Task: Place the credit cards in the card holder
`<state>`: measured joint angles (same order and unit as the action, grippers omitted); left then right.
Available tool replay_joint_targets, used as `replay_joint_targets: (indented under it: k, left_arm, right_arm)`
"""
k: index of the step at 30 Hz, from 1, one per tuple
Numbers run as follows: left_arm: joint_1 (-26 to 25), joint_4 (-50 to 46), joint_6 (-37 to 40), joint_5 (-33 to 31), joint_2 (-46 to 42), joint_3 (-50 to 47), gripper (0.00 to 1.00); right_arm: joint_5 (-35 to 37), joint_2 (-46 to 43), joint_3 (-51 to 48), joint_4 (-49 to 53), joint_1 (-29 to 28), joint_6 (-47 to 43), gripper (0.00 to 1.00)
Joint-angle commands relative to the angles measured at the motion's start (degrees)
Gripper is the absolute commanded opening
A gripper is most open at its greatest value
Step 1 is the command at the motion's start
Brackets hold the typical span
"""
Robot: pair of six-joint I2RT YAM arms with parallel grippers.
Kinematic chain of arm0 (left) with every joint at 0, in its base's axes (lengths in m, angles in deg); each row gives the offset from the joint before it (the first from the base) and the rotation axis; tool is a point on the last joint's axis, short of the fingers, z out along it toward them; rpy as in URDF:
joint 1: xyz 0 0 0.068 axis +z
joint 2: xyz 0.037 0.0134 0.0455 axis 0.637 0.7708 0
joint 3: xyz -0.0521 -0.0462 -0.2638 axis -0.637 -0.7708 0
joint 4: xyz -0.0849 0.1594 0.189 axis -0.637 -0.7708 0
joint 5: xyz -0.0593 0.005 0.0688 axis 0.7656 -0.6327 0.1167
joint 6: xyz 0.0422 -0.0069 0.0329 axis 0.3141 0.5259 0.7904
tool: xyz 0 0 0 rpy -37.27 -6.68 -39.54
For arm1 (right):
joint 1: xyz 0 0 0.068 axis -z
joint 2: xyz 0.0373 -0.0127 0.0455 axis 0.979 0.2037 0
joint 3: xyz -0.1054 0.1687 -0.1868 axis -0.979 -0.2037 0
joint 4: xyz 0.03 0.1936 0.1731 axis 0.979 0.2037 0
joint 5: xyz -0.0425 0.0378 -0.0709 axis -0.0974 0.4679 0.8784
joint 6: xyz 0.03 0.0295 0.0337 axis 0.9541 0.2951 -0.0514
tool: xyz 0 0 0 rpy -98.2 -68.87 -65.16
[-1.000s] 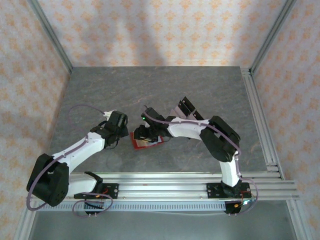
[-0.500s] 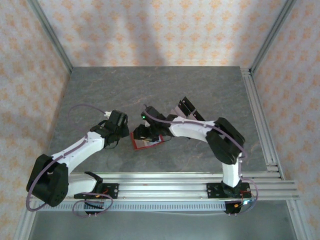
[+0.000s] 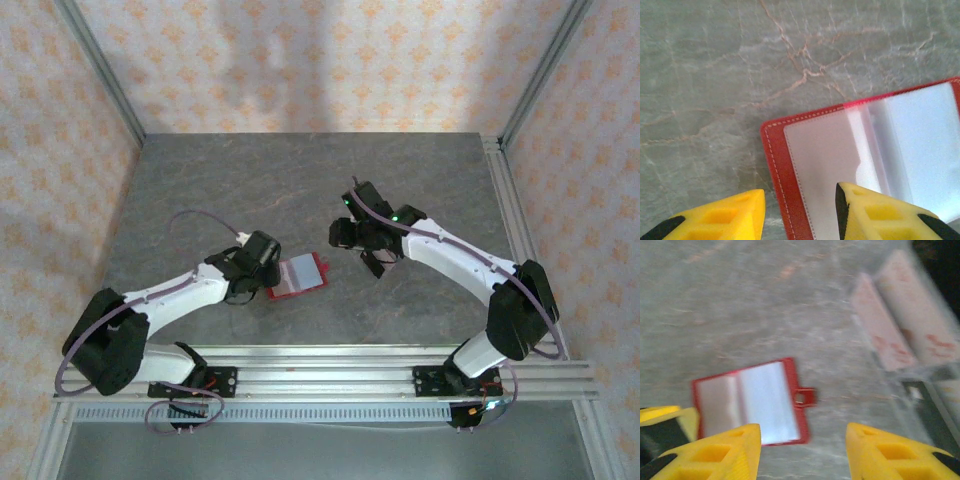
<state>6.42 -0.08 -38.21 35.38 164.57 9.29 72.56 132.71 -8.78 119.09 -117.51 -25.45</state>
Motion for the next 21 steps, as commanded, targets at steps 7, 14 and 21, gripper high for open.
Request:
replay_joint_targets:
  k: [7, 14, 21]
  left_arm:
    - [-0.86, -1.45, -1.97, -7.55, 4.58, 0.9, 0.42]
    - [-0.78, -0.28, 1.0, -8.9, 8.18, 2.79, 0.42]
    - [-0.22, 0.33, 4.09, -9.21, 12.2, 5.99, 0.42]
  right_arm:
    - [14.2, 1.73, -1.34, 9.68, 1.78, -10.33, 0.45]
    - [14.85, 5.11, -0.58, 9.62, 2.0, -11.51, 0.39]
    - [15.24, 6.25, -2.52, 8.94, 2.05, -11.79, 0.35]
